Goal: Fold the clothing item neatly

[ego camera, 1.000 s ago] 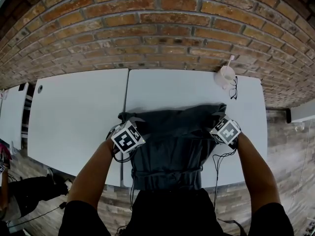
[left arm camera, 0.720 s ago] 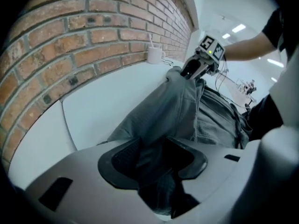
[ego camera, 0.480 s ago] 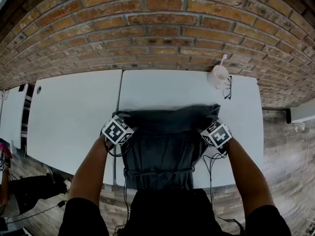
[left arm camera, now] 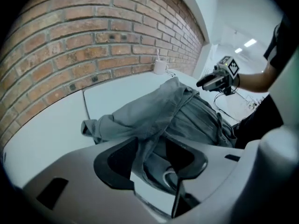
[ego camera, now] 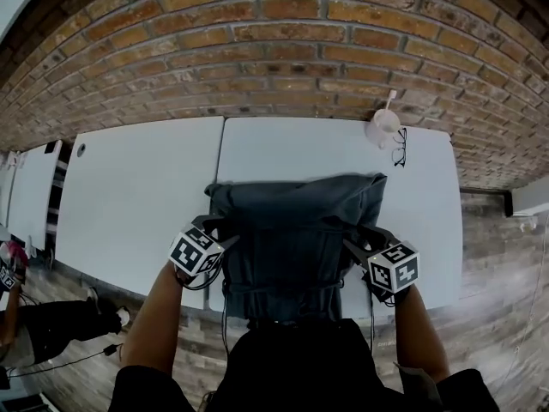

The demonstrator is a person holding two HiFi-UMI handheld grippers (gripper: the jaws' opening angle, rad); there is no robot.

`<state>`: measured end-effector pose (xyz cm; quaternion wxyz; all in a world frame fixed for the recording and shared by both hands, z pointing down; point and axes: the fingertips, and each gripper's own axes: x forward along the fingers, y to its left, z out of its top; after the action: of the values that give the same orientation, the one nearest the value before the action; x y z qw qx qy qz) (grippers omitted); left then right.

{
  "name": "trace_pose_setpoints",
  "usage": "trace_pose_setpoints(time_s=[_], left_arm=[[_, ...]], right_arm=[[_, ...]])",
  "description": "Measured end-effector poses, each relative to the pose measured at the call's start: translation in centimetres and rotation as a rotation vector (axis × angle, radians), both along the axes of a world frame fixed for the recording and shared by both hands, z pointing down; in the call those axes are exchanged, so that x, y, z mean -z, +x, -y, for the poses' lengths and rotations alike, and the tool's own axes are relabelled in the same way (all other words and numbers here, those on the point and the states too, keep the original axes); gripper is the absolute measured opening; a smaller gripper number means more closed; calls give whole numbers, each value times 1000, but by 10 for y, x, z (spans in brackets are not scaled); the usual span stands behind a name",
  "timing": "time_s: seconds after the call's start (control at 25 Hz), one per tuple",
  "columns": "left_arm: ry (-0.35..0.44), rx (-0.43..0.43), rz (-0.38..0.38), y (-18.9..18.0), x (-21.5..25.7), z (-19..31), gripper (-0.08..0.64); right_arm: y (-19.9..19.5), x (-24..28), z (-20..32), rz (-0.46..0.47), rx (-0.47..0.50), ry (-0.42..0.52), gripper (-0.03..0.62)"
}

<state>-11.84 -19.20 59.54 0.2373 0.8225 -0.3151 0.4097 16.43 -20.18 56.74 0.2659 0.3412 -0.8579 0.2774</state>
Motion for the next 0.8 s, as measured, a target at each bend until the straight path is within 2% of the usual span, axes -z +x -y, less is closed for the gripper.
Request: trace_pose_setpoints(time_s=[0.08,0.2,0.52,0.64,0.8], left_arm=[[10,29,-32,-9,4,-23,178],[28,47,-70,-21,10,-59,179],[115,-22,-109,-38,49,-152,184],[113,-61,-98,-40,45,-191,187],[68,-62,-96,-36,16,-230,187]], right_arm=[[-1,-5,-26,17,-40,-35,186],[-3,-11,-64,-5,-76,-56,186],[-6,-16,-159,-7,-202,-61,186],[-2,-23,-191,-10,-238,-68,186],[4,-36,-221,-21,-286,-84,186]])
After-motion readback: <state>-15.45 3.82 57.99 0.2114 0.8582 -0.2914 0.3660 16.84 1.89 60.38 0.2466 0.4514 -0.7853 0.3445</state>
